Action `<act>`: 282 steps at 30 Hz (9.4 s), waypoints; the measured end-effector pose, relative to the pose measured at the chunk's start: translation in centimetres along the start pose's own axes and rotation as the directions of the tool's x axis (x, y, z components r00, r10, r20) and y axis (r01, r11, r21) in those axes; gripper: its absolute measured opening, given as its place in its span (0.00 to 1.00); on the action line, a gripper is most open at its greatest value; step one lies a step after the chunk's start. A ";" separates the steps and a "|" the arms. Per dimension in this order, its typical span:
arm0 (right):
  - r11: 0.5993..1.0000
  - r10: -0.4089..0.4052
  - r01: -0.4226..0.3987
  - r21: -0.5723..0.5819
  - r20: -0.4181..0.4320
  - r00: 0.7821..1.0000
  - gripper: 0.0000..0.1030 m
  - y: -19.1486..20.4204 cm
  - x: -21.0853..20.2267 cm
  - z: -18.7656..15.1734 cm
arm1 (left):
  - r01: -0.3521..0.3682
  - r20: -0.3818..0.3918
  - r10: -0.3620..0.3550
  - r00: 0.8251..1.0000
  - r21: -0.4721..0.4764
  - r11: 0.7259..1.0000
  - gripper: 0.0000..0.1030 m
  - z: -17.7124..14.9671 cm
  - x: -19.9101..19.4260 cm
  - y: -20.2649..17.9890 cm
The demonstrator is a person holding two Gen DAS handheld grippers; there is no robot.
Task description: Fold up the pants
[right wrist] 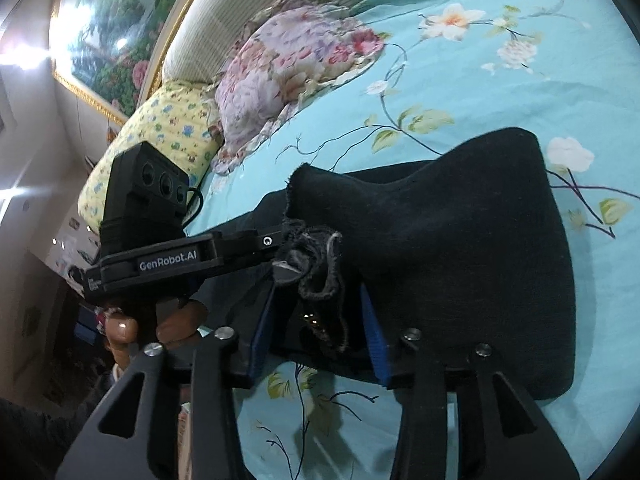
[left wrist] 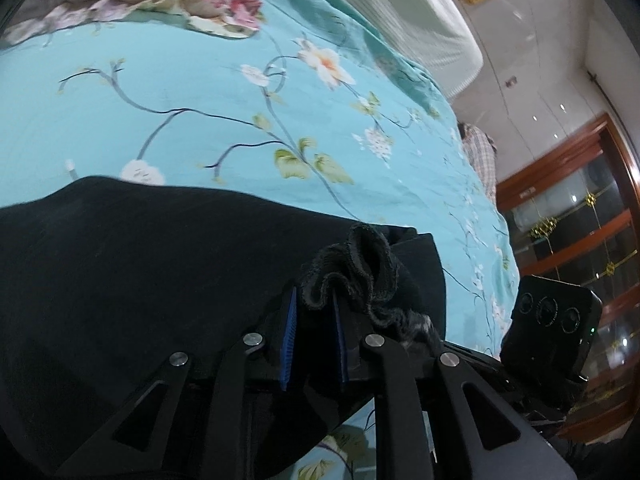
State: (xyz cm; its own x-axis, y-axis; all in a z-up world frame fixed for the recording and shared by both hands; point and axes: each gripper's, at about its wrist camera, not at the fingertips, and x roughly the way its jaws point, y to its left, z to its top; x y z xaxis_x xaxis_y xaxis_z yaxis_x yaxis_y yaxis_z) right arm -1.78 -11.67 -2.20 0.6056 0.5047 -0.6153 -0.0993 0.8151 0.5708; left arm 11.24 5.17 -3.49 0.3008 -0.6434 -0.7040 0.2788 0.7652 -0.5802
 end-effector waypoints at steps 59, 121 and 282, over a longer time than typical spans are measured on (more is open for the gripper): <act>0.898 0.123 -0.221 -0.380 -0.266 0.956 0.56 16.0 13.1 6.0 | -0.172 0.313 0.529 0.789 -0.714 0.679 0.65 -16.2 -23.7 16.8; 0.766 0.250 -0.437 -0.472 -0.407 0.878 0.19 21.0 15.1 11.9 | -0.217 0.468 0.395 0.791 -0.389 0.895 0.22 -8.0 -22.8 5.2; 0.987 -0.146 0.144 0.072 0.024 0.989 0.84 -4.9 -4.5 0.4 | -0.109 0.168 0.152 0.974 -0.242 0.964 0.51 -2.7 -3.0 3.6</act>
State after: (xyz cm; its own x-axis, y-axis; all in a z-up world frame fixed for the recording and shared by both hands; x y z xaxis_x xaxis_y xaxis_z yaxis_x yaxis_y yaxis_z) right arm -3.67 -18.06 -2.05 0.6320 0.3731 -0.6793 0.0464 0.8567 0.5137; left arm 8.90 9.94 -4.58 0.4885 -0.5140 -0.7051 0.0156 0.8131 -0.5819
